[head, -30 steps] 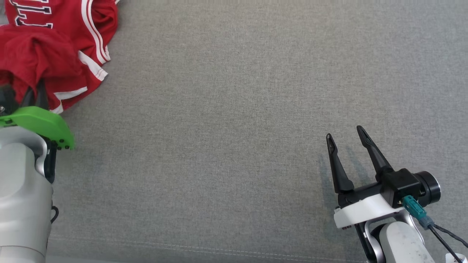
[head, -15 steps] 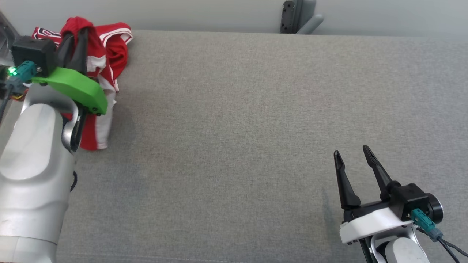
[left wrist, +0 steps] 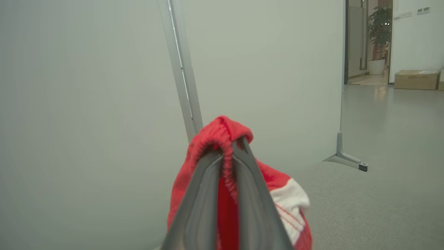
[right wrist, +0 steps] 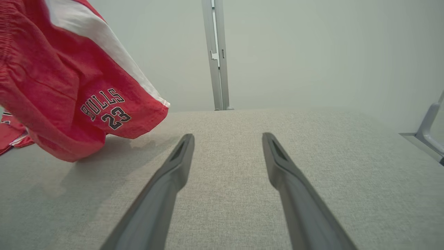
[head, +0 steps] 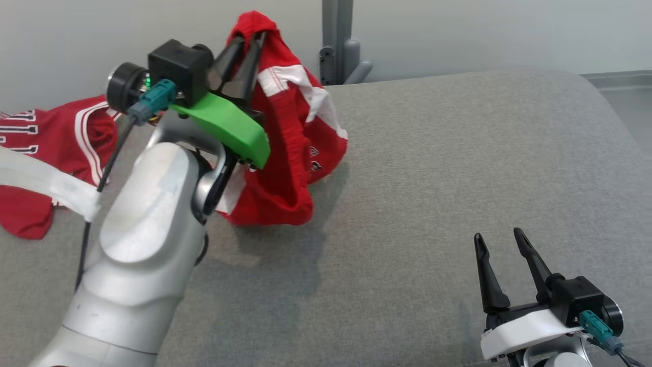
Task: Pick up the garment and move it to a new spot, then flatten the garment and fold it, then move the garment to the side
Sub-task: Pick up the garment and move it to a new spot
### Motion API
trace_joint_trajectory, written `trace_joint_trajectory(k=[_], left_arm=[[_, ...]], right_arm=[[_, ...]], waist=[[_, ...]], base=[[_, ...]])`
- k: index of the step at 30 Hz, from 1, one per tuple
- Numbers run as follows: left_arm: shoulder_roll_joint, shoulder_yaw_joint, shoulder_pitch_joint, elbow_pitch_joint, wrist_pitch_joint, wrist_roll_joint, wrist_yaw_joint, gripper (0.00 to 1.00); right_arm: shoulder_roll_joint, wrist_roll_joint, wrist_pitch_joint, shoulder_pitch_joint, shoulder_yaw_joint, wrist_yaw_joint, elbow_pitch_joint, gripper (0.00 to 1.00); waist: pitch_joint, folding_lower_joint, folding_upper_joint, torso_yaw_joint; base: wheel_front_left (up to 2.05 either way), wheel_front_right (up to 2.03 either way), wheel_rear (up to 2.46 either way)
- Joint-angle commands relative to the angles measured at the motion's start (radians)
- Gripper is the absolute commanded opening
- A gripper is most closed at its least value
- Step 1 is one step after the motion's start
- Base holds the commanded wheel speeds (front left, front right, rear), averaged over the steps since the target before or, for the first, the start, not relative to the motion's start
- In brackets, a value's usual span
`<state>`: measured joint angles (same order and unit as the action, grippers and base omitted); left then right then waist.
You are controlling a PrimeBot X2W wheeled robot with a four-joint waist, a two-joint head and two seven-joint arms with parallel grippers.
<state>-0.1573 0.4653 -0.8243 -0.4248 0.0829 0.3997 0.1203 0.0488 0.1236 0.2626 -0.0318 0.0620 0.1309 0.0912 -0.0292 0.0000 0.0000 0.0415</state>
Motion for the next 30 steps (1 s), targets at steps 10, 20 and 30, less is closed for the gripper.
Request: trace_joint_trajectory(k=[10, 20, 30], left_arm=[[0.088, 0.05, -0.011, -0.074, 0.052, 0.043, -0.026, 0.0], [-0.03, -0.01, 0.124, -0.311, 0.099, 0.085, -0.037, 0.0], [-0.054, -0.053, 0.235, -0.505, 0.146, 0.138, -0.045, 0.0]], right_arm=[[0.003, 0.012, 0.004, 0.015, 0.022, 0.0, -0.001, 1.0], [0.003, 0.024, 0.004, 0.016, 0.007, 0.0, -0.006, 1.0], [0.003, 0.018, 0.004, 0.029, 0.016, 0.0, 0.006, 1.0]], waist=[[-0.027, 0.0, 0.0, -0.177], [-0.074, 0.0, 0.0, -0.2], [-0.086, 0.0, 0.0, -0.173]], base=[[0.0, 0.0, 0.0], [0.0, 0.0, 0.0], [0.0, 0.0, 0.0]])
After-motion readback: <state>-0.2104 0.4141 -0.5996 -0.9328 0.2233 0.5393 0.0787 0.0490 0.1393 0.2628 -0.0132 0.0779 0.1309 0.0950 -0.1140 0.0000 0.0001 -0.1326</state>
